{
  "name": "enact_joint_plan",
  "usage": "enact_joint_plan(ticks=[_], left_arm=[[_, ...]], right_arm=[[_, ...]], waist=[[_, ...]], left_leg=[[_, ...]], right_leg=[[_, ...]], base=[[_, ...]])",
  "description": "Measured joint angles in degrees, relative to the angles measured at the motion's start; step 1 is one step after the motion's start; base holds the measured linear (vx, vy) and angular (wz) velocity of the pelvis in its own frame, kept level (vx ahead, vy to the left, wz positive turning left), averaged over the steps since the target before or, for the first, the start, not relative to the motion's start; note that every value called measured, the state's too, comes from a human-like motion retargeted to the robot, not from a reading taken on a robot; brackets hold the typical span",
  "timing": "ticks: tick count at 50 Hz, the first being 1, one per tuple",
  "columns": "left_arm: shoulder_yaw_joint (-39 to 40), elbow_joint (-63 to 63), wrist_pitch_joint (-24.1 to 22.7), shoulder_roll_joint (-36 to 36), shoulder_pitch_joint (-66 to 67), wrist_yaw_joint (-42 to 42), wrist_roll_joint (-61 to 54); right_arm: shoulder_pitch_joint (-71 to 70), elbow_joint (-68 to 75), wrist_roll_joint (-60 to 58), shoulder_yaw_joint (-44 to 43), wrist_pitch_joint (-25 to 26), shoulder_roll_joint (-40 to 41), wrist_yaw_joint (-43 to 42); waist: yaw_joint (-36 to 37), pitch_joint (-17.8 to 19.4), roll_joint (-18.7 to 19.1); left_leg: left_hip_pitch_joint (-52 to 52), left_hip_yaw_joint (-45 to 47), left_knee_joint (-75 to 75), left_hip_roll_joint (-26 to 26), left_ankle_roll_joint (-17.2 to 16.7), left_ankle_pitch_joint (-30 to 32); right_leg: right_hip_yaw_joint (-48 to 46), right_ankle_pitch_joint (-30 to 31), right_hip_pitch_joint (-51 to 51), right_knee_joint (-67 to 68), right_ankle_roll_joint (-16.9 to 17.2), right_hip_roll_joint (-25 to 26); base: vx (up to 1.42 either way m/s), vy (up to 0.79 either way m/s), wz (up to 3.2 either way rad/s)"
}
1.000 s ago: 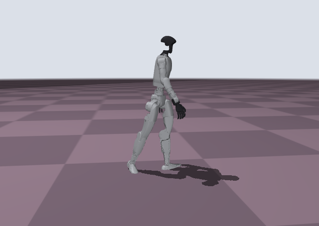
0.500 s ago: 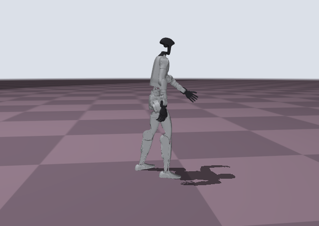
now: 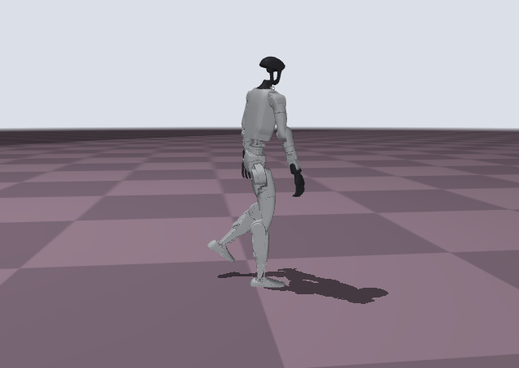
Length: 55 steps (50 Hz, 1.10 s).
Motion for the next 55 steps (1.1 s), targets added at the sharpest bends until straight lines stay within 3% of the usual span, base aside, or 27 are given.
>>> enact_joint_plan(ticks=[4, 8, 13, 18, 24, 28, 33, 38, 42, 46, 48, 50, 52, 55], left_arm=[[3.5, 2.3, -0.8, 1.3, 6.5, 0.2, -3.1], [5.8, 2.3, -1.2, 2.2, 11.9, 0.4, -7.1], [9.9, 0.9, -1.3, 1.7, 17.1, -2.3, -6.4], [11.8, -1.4, -2.9, 0.8, 20.4, -9.0, 0.9], [9.2, -3.6, -1.9, 1.6, 18.2, -13.3, 2.9], [7.5, -1.2, -0.5, 1.2, 13.1, -12.7, 4.9], [4.3, 4.4, 0.1, -0.8, 1.9, -8.3, 7.8], [0.5, 3.7, 0.0, -2.4, -10.9, -2.1, 4.0], [-2.1, -2.0, -1.8, -2.3, -20.1, -1.0, -2.4], [-3.2, -8.6, -3.5, -0.9, -28.1, -0.9, -9.1], [-3.3, -11.3, -4.4, 0.0, -31.5, -0.2, -11.8], [-3.4, -13.3, -5.3, 1.0, -34.5, 1.1, -13.1], [-3.7, -14.6, -5.7, 2.3, -36.6, 1.5, -12.8], [-4.2, -15.8, -5.3, 4.0, -37.4, 0.4, -10.9]], right_arm=[[-4.7, -2.2, 1.1, 0.9, 0.1, -2.3, -2.1], [-8.9, -5.7, 1.9, 1.2, -0.6, -4.6, -4.2], [-11.3, -10.8, -0.5, -1.6, -2.7, -6.5, -5.4], [-9.6, -13.8, -3.9, -4.0, -4.9, -6.6, -1.8], [-5.4, -12.4, -6.9, -3.9, -4.3, -4.3, 2.2], [-0.5, -9.4, -7.8, -4.9, -3.4, -1.8, 3.3], [5.7, -5.3, -5.2, -5.9, -2.8, 0.8, 4.3], [9.2, -2.9, -3.3, -6.2, -2.2, 1.5, 3.9], [10.3, -1.9, -1.6, -5.5, -2.2, 1.2, 3.4], [9.5, -1.2, 0.1, -4.1, -1.9, 0.8, 3.0], [8.7, -0.9, 0.6, -3.4, -1.4, 0.7, 2.6], [7.5, -0.6, 0.1, -3.3, -0.5, 1.0, 2.2], [6.6, -0.5, -1.4, -3.9, 0.2, 2.0, 2.2], [6.0, -1.1, -3.2, -4.9, 0.6, 3.4, 2.5]], waist=[[5.6, -0.4, -1.8], [10.4, -0.1, -1.7], [15.8, 1.2, 3.8], [18.5, 1.1, 7.0], [19.3, -1.0, 6.1], [17.4, -2.3, 7.4], [13.2, -4.6, 8.6], [6.6, -4.6, 9.1], [1.6, -3.4, 9.8], [-2.8, -1.0, 9.1], [-5.3, 0.8, 7.6], [-7.8, 3.3, 5.9], [-9.0, 5.3, 4.8], [-9.0, 5.7, 5.0]], left_leg=[[-7.2, 3.0, -6.1, -1.7, 1.4, -4.0], [-8.7, 4.3, -25.1, -2.3, -0.9, -0.4], [-3.2, 10.4, -53.3, 2.6, -8.2, 6.3], [-3.4, 14.6, -62.5, 4.1, -15.4, 4.8], [-1.9, 12.8, -62.5, 4.0, -13.2, 5.7], [3.8, 10.0, -62.5, 5.4, -11.4, 6.3], [8.2, 5.2, -60.7, 7.5, -9.2, 1.8], [10.8, 1.6, -58.7, 7.6, -9.4, -1.7], [13.4, 0.1, -57.4, 7.4, -10.6, -4.0], [16.1, -0.7, -55.9, 5.8, -10.5, -6.7], [18.0, -1.4, -54.9, 3.5, -9.8, -8.3], [21.2, -2.3, -54.0, 1.3, -9.5, -10.4], [24.7, -2.1, -53.6, 1.4, -10.3, -12.4], [27.6, 0.4, -53.1, 5.0, -12.8, -14.0]], right_leg=[[1.2, -1.7, 0.9, -0.4, 1.0, -0.1], [2.4, -3.6, 2.9, -0.8, 1.1, 1.6], [3.8, -7.4, 9.6, -0.1, -0.8, 8.3], [4.4, -10.2, 16.3, 0.5, -3.0, 11.6], [4.4, -9.1, 19.1, 4.7, -6.7, 12.5], [2.9, -1.1, 18.8, 15.4, -9.3, 13.8], [0.0, 10.5, 5.9, 43.8, -9.4, 12.5], [0.7, 5.6, -8.5, 58.4, -9.6, 10.9], [-0.4, 1.7, -15.0, 52.7, -9.8, 8.8], [-4.0, 2.4, -15.3, 31.4, -8.9, 6.1], [-4.8, 6.5, -12.9, 16.2, -6.6, 5.0], [-4.9, 10.4, -10.2, 2.8, -2.0, 4.0], [-4.8, 9.1, -9.9, -3.0, 2.7, 4.5], [-4.0, 3.1, -12.9, -3.0, 3.4, 9.0]], base=[[0.49, -0.15, -0.3], [0.5, -0.1, -0.4], [0.57, -0.04, -0.56], [0.62, 0.02, -0.19], [0.66, 0.06, 0.08], [0.71, 0.09, 0.39], [0.64, 0.08, 0.52], [0.52, 0.03, 0.59], [0.47, -0.01, 0.37], [0.46, -0.06, 0.22], [0.51, -0.11, 0.38], [0.57, -0.15, 0.37], [0.58, -0.29, -0.09], [0.57, -0.41, -0.51]])
